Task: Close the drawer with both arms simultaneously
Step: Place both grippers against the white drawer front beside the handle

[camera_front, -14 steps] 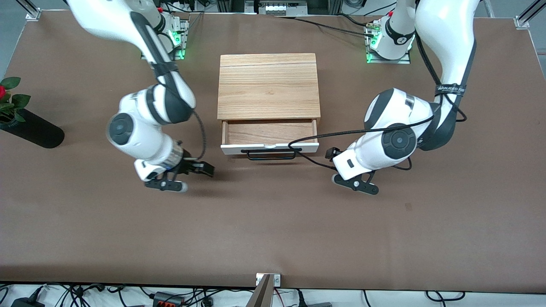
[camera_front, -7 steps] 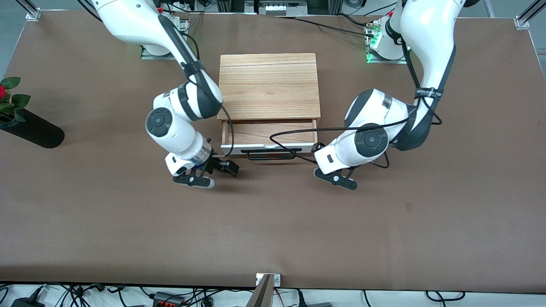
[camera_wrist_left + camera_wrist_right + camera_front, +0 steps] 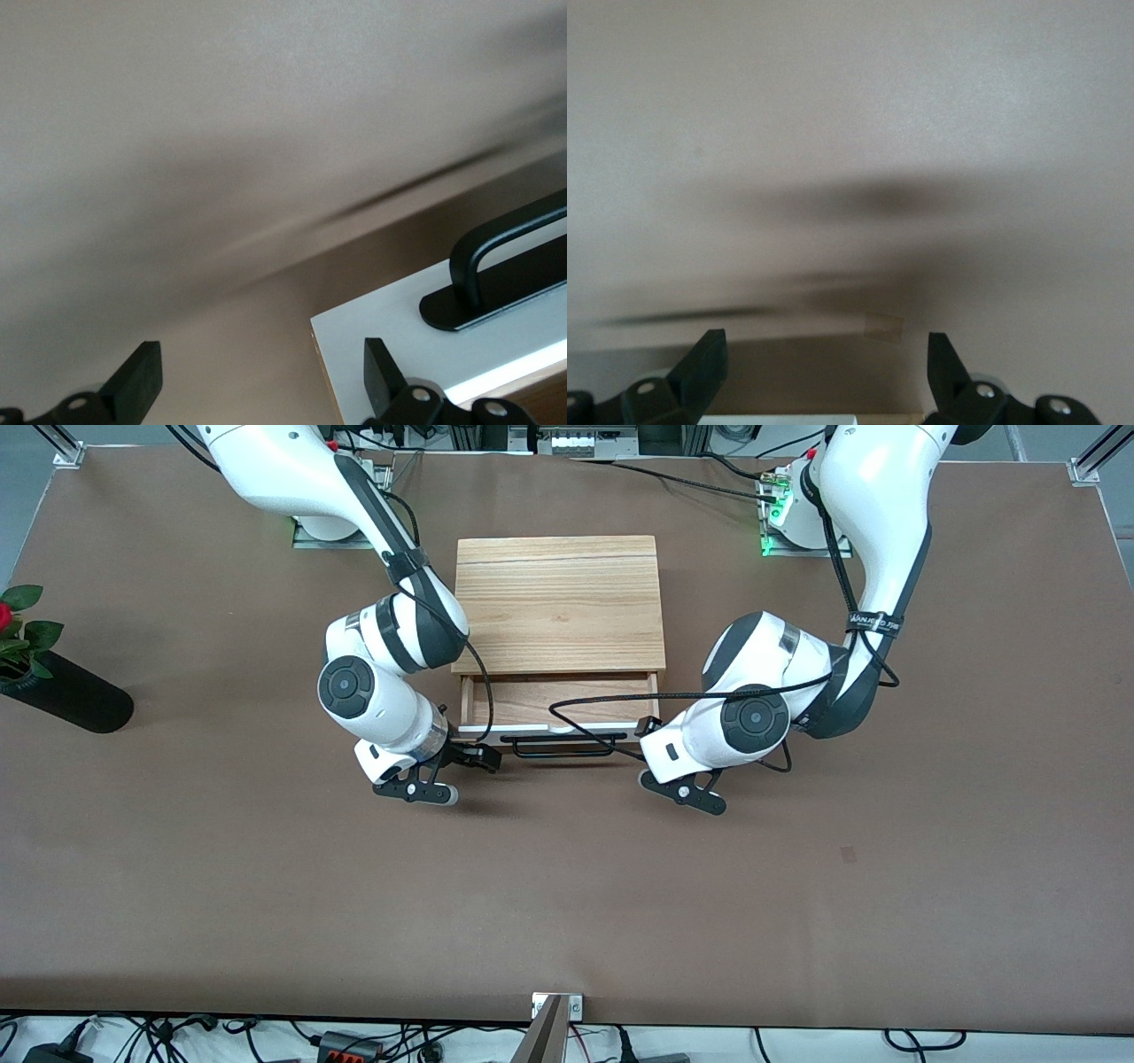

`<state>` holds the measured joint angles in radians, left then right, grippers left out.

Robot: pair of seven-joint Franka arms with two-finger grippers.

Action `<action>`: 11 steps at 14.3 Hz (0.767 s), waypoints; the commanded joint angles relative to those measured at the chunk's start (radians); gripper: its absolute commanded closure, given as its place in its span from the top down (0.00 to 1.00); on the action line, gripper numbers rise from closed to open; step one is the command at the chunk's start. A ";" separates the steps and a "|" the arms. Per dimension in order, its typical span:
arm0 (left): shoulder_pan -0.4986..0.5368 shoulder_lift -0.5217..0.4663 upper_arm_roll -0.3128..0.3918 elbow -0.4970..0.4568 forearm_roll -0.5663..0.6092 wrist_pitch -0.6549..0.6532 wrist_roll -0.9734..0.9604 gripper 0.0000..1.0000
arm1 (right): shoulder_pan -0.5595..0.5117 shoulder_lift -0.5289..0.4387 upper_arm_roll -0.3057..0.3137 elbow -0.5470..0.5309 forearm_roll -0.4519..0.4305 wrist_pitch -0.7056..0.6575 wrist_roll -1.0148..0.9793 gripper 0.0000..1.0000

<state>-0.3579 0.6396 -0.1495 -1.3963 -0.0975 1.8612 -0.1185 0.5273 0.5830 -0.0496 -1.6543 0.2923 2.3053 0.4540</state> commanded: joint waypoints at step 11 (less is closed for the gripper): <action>-0.021 0.008 0.004 0.017 -0.036 -0.068 0.011 1.00 | 0.013 -0.011 -0.006 0.004 -0.002 -0.144 -0.005 1.00</action>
<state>-0.3691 0.6407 -0.1495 -1.3957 -0.1049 1.8419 -0.1185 0.5291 0.5829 -0.0495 -1.6543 0.2919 2.2056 0.4532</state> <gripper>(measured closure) 0.000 0.000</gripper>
